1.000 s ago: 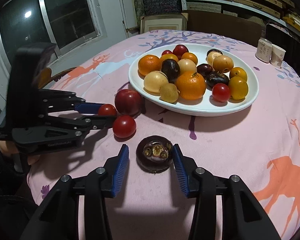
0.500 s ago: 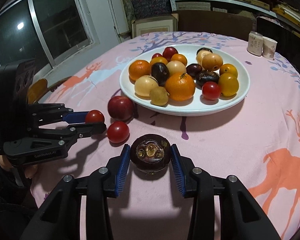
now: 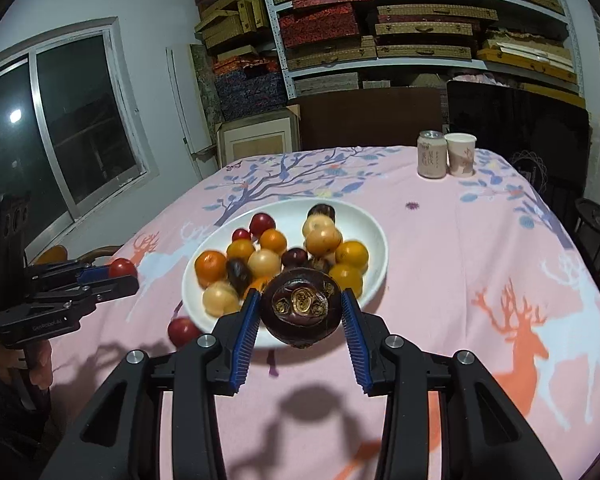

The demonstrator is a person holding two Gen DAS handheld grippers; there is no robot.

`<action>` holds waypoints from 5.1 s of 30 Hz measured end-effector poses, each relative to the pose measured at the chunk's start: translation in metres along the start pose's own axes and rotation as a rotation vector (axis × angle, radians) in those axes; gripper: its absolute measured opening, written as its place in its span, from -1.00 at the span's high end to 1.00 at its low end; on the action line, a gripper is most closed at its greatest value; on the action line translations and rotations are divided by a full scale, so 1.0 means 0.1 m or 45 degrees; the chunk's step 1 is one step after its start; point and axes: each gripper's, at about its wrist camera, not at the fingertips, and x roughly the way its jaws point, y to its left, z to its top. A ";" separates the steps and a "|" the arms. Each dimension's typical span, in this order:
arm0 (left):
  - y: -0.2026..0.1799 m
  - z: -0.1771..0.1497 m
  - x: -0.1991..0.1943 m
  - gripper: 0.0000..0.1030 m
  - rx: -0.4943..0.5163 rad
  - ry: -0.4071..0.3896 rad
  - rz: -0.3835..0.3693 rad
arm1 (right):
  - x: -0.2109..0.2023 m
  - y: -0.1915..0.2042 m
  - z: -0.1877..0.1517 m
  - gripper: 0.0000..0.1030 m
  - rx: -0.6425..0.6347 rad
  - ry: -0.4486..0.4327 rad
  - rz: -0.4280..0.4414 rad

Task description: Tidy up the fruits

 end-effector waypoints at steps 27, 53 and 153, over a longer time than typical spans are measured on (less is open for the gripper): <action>0.49 -0.36 0.23 -0.69 -0.205 -0.023 0.088 | 0.35 0.70 -0.38 -0.36 -0.237 0.202 0.228; 0.03 -0.58 0.49 -0.69 0.061 0.109 0.038 | 0.40 0.17 -0.61 0.40 0.023 0.305 0.129; -0.11 -0.87 -0.46 -0.90 -0.237 0.077 0.310 | -0.73 0.39 -0.80 -0.92 -0.095 0.052 -0.052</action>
